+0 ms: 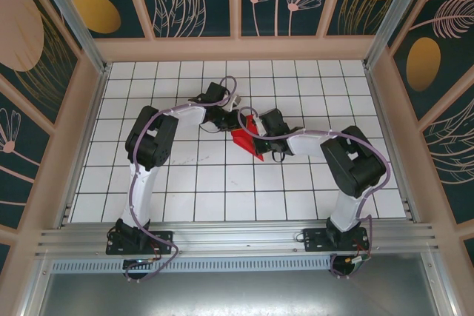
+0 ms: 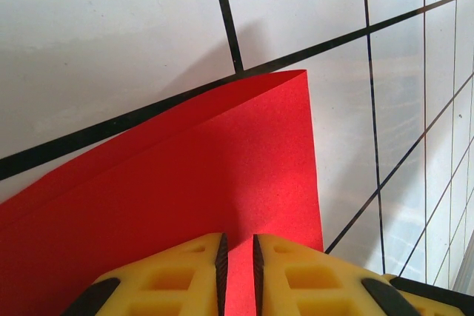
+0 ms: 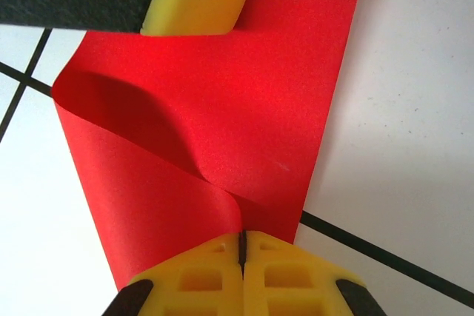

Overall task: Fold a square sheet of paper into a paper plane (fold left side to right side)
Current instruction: Third fold the triangle at the center of the table.

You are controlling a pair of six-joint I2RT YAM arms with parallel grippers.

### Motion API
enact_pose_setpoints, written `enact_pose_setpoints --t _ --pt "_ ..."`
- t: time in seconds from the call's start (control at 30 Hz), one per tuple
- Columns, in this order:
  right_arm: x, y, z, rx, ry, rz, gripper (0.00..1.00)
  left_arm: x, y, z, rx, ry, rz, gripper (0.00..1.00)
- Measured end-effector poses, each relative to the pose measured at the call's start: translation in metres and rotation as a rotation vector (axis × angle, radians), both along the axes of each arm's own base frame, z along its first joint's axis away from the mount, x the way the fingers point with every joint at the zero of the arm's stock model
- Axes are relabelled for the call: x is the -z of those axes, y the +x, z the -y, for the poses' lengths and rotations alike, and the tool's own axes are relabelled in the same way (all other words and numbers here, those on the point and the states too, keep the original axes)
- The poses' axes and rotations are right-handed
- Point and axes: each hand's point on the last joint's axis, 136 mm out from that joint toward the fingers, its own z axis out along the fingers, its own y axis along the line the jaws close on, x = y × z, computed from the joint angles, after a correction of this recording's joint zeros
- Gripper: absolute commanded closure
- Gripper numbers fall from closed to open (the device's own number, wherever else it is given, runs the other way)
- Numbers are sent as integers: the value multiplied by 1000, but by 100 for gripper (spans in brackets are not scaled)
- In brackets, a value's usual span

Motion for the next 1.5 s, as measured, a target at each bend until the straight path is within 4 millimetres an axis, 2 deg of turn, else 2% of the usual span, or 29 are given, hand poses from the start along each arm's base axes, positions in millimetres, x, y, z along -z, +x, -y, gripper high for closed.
enact_pose_setpoints --t 0.3,0.43,0.47,0.63,0.73,0.83,1.03,1.17,1.37,1.5 --pt "1 -1 -1 -7 -7 1 100 -6 1 0 10 8 25 62" --pt "1 -1 -1 -8 -8 0 100 -14 14 -10 -17 27 47 58" --pt "1 -1 -1 -8 -8 0 100 -17 19 -14 -30 30 54 59" --pt "1 -1 -1 -8 -8 0 100 -44 32 -34 -85 19 109 74" --pt "1 -1 -2 -9 -8 0 100 -58 10 -38 -73 -19 106 77" --pt "1 -1 -2 -9 -8 0 100 -65 -13 -31 -31 -66 89 77" --pt "1 0 -3 -11 -10 -3 100 -58 -45 -5 53 -96 48 77" --pt "1 0 -4 -12 -10 -3 100 -50 -51 1 66 -94 29 77" --pt "1 0 -4 -13 -11 -4 100 -30 -51 -1 57 -67 -1 77" --pt "1 0 -4 -13 -12 -6 100 -24 -51 -3 50 -51 -7 77"
